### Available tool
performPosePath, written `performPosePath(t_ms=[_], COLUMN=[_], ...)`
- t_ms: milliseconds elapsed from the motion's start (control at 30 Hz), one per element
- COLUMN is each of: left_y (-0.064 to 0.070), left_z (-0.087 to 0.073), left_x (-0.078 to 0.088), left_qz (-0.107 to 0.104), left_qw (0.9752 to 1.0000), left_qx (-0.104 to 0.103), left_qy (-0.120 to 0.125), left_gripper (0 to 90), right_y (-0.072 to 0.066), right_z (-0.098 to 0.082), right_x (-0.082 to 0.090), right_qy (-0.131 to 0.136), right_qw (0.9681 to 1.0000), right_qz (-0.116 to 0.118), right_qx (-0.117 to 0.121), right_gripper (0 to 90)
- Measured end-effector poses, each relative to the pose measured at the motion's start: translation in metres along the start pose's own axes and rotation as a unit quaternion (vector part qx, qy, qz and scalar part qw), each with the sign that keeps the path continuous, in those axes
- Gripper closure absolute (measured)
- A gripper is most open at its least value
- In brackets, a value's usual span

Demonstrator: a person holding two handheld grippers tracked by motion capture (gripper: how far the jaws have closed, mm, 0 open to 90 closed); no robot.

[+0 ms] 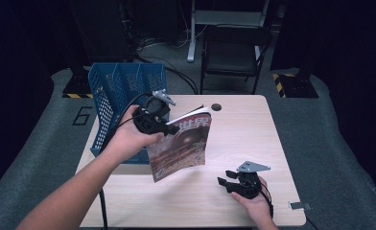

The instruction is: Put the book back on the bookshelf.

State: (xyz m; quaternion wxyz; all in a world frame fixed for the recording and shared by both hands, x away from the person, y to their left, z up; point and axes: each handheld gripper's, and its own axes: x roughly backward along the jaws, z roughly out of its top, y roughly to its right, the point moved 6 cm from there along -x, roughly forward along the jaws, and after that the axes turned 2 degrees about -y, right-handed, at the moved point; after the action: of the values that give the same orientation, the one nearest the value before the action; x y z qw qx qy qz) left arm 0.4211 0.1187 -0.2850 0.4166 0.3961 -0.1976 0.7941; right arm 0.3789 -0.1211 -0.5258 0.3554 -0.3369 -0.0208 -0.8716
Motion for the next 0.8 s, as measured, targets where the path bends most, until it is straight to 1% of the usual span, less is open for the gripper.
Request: performPosePath(t_ms=[167,200,267,500,600,700,733,767,800], left_y=[-0.006,-0.007,-0.010,-0.021,-0.025,-0.028,-0.030,-0.031,-0.032], left_z=[0.002,0.003,0.003,0.004,0.005,0.005,0.006,0.006,0.006], left_x=[0.007,0.008,0.012,0.022,0.027,0.032,0.035,0.037,0.040], left_qz=[0.007,0.008,0.012,0.024,0.029,0.033,0.035,0.037,0.038], left_qw=[0.9999,0.9999,0.9998,0.9994,0.9991,0.9990,0.9989,0.9987,0.9985], left_qx=[0.008,0.009,0.013,0.023,0.028,0.029,0.030,0.032,0.035], left_qy=[0.003,0.004,0.005,0.011,0.012,0.011,0.012,0.014,0.017], left_gripper=[84.0,84.0,84.0,84.0,84.0,84.0,84.0,84.0,84.0], right_y=[0.000,0.001,0.000,0.000,-0.001,0.000,0.000,0.000,0.000], right_z=[0.000,0.000,0.000,0.000,0.000,-0.001,-0.001,0.000,-0.001], right_x=[0.000,0.000,-0.001,-0.001,0.000,-0.001,-0.001,-0.002,-0.002], right_qy=[0.000,-0.001,-0.001,-0.001,-0.001,-0.002,-0.002,-0.001,-0.003], right_qw=[1.0000,1.0000,1.0000,1.0000,1.0000,1.0000,1.0000,1.0000,1.0000], right_qz=[0.000,-0.004,-0.005,-0.006,0.001,0.001,0.000,-0.007,-0.004], right_qx=[0.000,0.003,-0.003,-0.003,-0.002,0.000,0.000,0.000,0.001], right_gripper=[50.7,50.7,50.7,50.7,50.7,50.8,50.7,50.7,50.7])
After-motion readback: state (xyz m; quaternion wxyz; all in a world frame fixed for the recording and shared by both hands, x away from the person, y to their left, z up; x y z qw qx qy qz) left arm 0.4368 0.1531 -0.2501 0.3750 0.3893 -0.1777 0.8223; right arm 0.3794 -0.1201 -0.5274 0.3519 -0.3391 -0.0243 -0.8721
